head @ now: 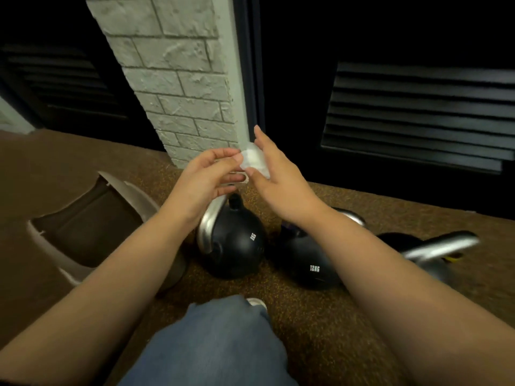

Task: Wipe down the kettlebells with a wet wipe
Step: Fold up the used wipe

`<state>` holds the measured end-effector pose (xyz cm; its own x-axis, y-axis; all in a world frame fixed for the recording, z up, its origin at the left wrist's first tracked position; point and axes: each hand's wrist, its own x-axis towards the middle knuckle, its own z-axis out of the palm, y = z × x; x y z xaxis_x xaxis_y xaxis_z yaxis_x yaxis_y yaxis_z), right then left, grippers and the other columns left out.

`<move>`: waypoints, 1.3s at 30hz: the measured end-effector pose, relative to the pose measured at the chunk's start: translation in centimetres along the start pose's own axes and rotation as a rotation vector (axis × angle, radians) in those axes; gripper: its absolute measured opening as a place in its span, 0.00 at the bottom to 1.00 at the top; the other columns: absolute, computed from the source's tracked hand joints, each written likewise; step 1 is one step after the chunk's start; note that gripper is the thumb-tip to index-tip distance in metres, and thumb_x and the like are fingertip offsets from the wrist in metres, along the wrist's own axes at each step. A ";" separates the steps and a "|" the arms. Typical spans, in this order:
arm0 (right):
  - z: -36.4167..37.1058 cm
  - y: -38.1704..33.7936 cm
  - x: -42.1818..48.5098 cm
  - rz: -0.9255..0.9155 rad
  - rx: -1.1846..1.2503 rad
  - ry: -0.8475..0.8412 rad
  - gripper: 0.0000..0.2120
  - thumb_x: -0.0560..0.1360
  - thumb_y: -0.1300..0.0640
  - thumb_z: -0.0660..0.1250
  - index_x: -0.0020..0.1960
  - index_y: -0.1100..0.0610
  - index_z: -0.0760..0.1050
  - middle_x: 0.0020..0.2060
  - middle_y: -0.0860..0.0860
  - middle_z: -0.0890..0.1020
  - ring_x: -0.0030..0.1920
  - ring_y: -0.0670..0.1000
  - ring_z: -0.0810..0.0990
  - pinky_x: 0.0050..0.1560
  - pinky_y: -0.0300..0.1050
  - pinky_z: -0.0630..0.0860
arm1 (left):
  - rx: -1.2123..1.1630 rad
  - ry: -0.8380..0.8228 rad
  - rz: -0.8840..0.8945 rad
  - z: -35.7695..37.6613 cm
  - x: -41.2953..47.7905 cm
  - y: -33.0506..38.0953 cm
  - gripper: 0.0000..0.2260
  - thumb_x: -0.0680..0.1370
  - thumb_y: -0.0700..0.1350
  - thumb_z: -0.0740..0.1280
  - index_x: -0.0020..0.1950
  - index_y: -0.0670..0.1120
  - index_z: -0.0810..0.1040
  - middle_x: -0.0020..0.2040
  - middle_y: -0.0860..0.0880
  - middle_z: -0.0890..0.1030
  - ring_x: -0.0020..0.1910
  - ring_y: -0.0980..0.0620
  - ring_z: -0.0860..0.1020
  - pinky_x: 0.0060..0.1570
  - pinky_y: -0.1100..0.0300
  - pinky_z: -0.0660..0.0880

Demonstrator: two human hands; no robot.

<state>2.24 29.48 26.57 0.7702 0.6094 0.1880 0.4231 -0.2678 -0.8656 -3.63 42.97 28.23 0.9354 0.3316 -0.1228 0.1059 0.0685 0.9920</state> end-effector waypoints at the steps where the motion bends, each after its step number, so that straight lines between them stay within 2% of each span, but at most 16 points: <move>1: -0.5 -0.3 -0.2 -0.006 -0.011 0.010 0.31 0.79 0.58 0.60 0.77 0.51 0.49 0.75 0.52 0.60 0.73 0.48 0.60 0.63 0.28 0.53 | 0.011 -0.008 -0.002 0.4 -0.1 0.5 0.04 0.76 0.44 0.66 0.50 0.49 0.77 0.41 0.50 0.81 0.40 0.54 0.80 0.49 0.57 0.76; 9: -3.5 -1.1 -2.1 -0.004 -0.066 0.139 0.27 0.79 0.62 0.60 0.76 0.55 0.55 0.72 0.54 0.64 0.71 0.48 0.63 0.61 0.23 0.55 | 0.151 -0.158 -0.058 4.0 0.8 3.1 0.04 0.74 0.43 0.70 0.48 0.48 0.79 0.39 0.50 0.83 0.37 0.57 0.81 0.40 0.66 0.76; 13: -4.2 -1.3 -2.6 0.056 -0.060 0.190 0.27 0.78 0.61 0.61 0.75 0.57 0.56 0.70 0.54 0.65 0.71 0.51 0.64 0.69 0.38 0.60 | 0.253 -0.255 -0.087 5.2 1.9 3.8 0.03 0.74 0.43 0.70 0.46 0.46 0.80 0.43 0.46 0.83 0.42 0.54 0.81 0.46 0.62 0.75; 16: -5.5 -1.4 -2.8 0.120 -0.088 0.257 0.28 0.76 0.52 0.66 0.73 0.54 0.63 0.66 0.50 0.70 0.67 0.48 0.67 0.59 0.28 0.63 | 0.244 -0.312 -0.076 5.8 2.4 4.3 0.01 0.75 0.41 0.68 0.44 0.45 0.79 0.41 0.47 0.82 0.41 0.54 0.80 0.45 0.61 0.74; 18: -6.9 -1.5 -2.9 0.119 -0.140 0.255 0.24 0.73 0.46 0.69 0.66 0.50 0.71 0.60 0.48 0.74 0.63 0.46 0.68 0.53 0.26 0.62 | 0.191 -0.325 -0.065 6.2 2.5 4.7 0.02 0.76 0.41 0.66 0.46 0.44 0.79 0.40 0.48 0.81 0.40 0.54 0.79 0.42 0.61 0.75; 20: -8.6 -1.7 -3.1 0.144 -0.110 0.209 0.17 0.71 0.41 0.68 0.57 0.47 0.76 0.55 0.46 0.75 0.60 0.45 0.68 0.53 0.30 0.64 | 0.131 -0.320 -0.064 6.7 2.5 5.3 0.03 0.77 0.40 0.64 0.46 0.44 0.78 0.38 0.49 0.82 0.37 0.54 0.80 0.38 0.62 0.75; 22: -10.1 -2.3 -3.2 0.199 0.040 0.167 0.12 0.71 0.39 0.66 0.48 0.45 0.77 0.51 0.47 0.76 0.56 0.45 0.71 0.53 0.37 0.67 | 0.124 -0.324 -0.054 7.0 2.3 5.8 0.03 0.78 0.40 0.64 0.46 0.45 0.77 0.37 0.50 0.82 0.36 0.55 0.80 0.36 0.63 0.75; 24: -11.4 -2.9 -3.3 0.246 0.220 0.133 0.10 0.69 0.42 0.66 0.43 0.49 0.76 0.47 0.48 0.77 0.49 0.45 0.74 0.51 0.40 0.69 | 0.131 -0.331 -0.042 7.3 2.1 6.2 0.03 0.78 0.41 0.63 0.48 0.45 0.77 0.40 0.49 0.82 0.37 0.55 0.80 0.36 0.63 0.74; 27: -12.5 -3.2 -4.2 0.270 0.358 0.034 0.06 0.73 0.56 0.69 0.48 0.55 0.74 0.44 0.54 0.78 0.47 0.51 0.76 0.55 0.51 0.74 | 0.128 -0.305 -0.014 7.7 1.8 6.6 0.03 0.78 0.42 0.64 0.48 0.48 0.77 0.41 0.51 0.81 0.38 0.55 0.80 0.37 0.63 0.74; 29: -12.7 -3.5 -5.0 0.277 0.430 0.016 0.09 0.73 0.63 0.69 0.51 0.57 0.73 0.45 0.58 0.79 0.48 0.54 0.78 0.56 0.51 0.76 | 0.148 -0.287 0.012 8.1 1.6 6.7 0.03 0.78 0.43 0.65 0.49 0.49 0.78 0.41 0.51 0.81 0.39 0.54 0.79 0.38 0.62 0.75; 33: -12.8 -4.1 -6.2 0.276 0.568 0.165 0.12 0.71 0.65 0.70 0.53 0.59 0.74 0.45 0.56 0.82 0.46 0.53 0.81 0.48 0.47 0.79 | 0.150 -0.279 0.047 9.4 0.7 7.5 0.05 0.77 0.47 0.66 0.50 0.48 0.79 0.42 0.50 0.82 0.39 0.54 0.81 0.36 0.62 0.76; 36: -13.6 -4.5 -6.8 0.275 0.577 0.291 0.10 0.71 0.65 0.70 0.51 0.57 0.75 0.44 0.53 0.83 0.45 0.51 0.82 0.40 0.43 0.79 | 0.161 -0.335 0.073 10.5 -0.2 8.6 0.14 0.71 0.53 0.70 0.53 0.49 0.78 0.44 0.50 0.84 0.42 0.54 0.83 0.38 0.61 0.78; 39: -14.5 -5.1 -6.9 0.270 0.564 0.388 0.11 0.71 0.65 0.71 0.52 0.57 0.77 0.46 0.54 0.84 0.45 0.52 0.83 0.38 0.41 0.78 | 0.258 -0.329 0.176 11.2 -0.6 9.1 0.16 0.68 0.48 0.74 0.55 0.52 0.76 0.47 0.52 0.85 0.45 0.56 0.83 0.39 0.60 0.79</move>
<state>1.68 15.77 36.38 0.9706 0.2408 -0.0051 -0.0342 0.1168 -0.9926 0.50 32.89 37.66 0.9997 -0.0028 0.0226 -0.0227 -0.2126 0.9769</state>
